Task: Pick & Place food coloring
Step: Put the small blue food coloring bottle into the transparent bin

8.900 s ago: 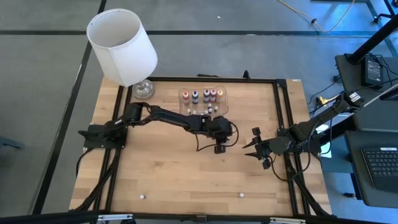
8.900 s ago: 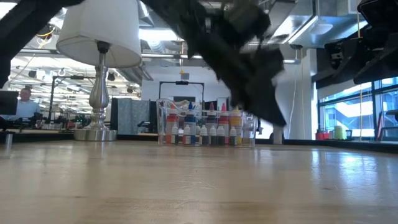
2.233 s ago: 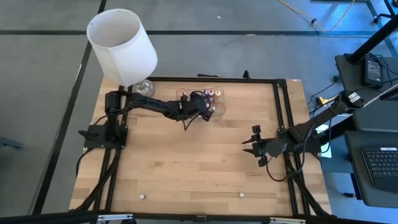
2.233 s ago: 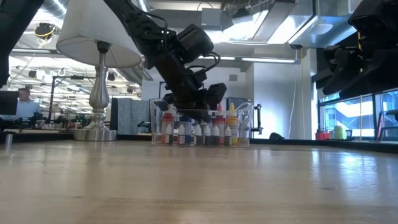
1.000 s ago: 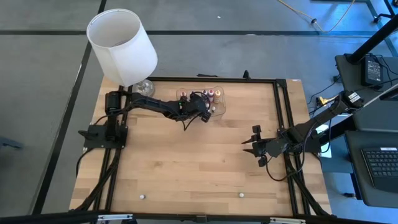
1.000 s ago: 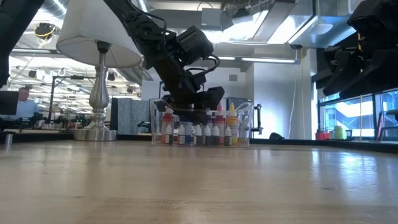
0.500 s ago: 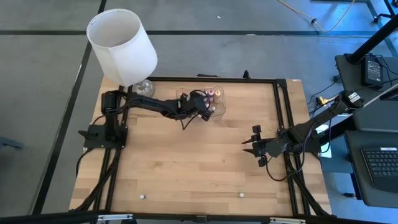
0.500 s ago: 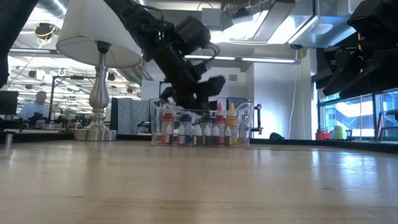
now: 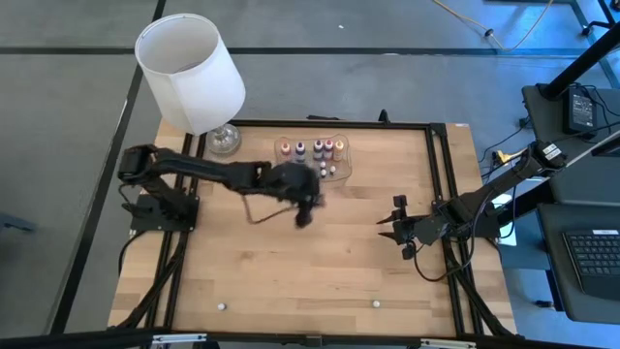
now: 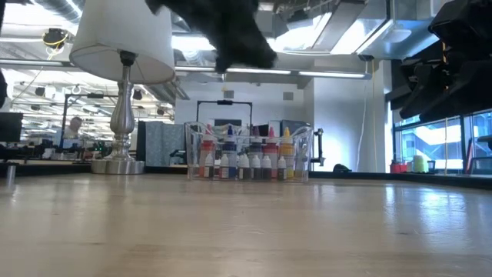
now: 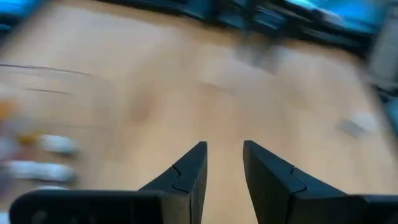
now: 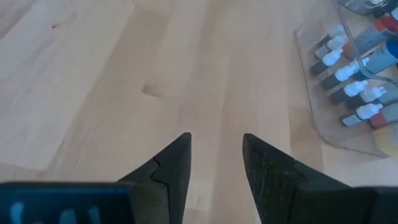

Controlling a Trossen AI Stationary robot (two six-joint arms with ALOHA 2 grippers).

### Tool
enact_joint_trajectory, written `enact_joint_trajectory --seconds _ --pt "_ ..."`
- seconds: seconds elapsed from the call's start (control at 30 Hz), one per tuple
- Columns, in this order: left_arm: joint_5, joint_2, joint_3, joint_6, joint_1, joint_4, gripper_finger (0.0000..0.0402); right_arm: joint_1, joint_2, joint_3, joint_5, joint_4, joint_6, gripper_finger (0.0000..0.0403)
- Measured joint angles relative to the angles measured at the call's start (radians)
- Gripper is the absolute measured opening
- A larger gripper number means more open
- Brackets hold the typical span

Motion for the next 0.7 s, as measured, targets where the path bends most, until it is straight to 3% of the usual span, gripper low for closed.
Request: enact_joint_trajectory --seconds 0.1,0.33,0.5,0.63,0.7 --pt "0.046 -0.028 0.000 0.002 -0.092 -0.049 0.0100 0.000 0.000 0.000 -0.026 0.000 0.002 0.0147" --pt "-0.074 -0.031 0.000 -0.081 -0.294 -0.171 0.0100 0.000 0.000 0.000 -0.060 0.009 0.052 0.0147" --pt "-0.212 -0.031 0.000 -0.181 -0.387 -0.245 0.0100 0.000 0.000 0.000 -0.078 0.070 0.071 0.0147" --pt "-0.347 -0.024 -0.055 -0.251 -0.433 -0.235 0.0100 0.004 0.000 0.009 -0.186 0.156 0.018 0.0153" --pt "-0.384 -0.024 -0.105 -0.252 -0.442 -0.155 0.0100 0.009 0.000 0.017 -0.233 0.204 -0.022 0.0169"
